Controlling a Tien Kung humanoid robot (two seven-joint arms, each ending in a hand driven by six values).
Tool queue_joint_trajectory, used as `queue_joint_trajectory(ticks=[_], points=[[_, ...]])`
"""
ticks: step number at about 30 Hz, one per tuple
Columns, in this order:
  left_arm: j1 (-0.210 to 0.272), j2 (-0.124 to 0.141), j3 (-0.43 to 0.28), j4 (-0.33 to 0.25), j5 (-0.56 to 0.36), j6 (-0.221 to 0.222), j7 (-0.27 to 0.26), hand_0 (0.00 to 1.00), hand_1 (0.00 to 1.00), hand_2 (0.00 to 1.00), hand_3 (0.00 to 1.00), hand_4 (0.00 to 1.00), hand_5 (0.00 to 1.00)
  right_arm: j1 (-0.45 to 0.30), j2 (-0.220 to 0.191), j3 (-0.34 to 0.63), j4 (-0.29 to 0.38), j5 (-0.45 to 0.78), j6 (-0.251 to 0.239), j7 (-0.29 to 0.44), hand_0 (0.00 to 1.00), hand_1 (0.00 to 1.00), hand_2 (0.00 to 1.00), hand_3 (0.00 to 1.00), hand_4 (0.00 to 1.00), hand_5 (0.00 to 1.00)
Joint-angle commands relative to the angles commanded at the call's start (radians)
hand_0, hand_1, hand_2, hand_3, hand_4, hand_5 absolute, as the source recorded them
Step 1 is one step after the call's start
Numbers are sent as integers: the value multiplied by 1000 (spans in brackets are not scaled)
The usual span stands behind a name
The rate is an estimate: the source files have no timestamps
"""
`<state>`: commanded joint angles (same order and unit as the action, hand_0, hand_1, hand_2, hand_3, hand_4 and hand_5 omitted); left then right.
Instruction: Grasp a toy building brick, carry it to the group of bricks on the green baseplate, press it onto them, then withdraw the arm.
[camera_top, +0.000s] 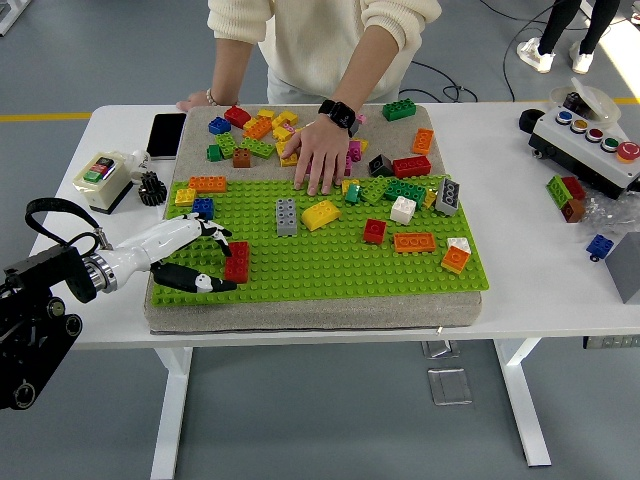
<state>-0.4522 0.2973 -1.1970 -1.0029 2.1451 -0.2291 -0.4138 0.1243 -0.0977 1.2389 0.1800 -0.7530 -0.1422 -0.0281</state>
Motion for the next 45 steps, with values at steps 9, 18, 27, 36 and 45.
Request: queue_joint_trajectory(ticks=[9, 18, 27, 36, 45], points=[[-4, -8, -3, 9, -13, -7, 8, 998, 998, 972, 626, 985, 703, -1, 0, -3, 0, 2, -1, -2, 723, 638, 681, 605, 939, 491], [-12, -19, -4, 7, -24, -15, 14, 998, 998, 988, 626, 981, 713, 0, 1, -1, 0, 3, -1, -1, 723, 637, 681, 605, 939, 490], [-10, -28, 1, 17, -20, -7, 15, 998, 998, 987, 623, 983, 736, 1, 0, 1, 0, 2, -1, -1, 723, 638, 681, 605, 939, 491], [-17, -39, 5, 37, -16, 0, 16, 998, 998, 984, 624, 982, 743, 2, -1, 2, 0, 3, -3, -3, 723, 638, 681, 605, 939, 491], [-19, -47, 9, 54, -14, 4, 17, 998, 998, 978, 621, 980, 743, 2, 0, 2, 0, 3, -3, -1, 723, 638, 682, 605, 939, 490]])
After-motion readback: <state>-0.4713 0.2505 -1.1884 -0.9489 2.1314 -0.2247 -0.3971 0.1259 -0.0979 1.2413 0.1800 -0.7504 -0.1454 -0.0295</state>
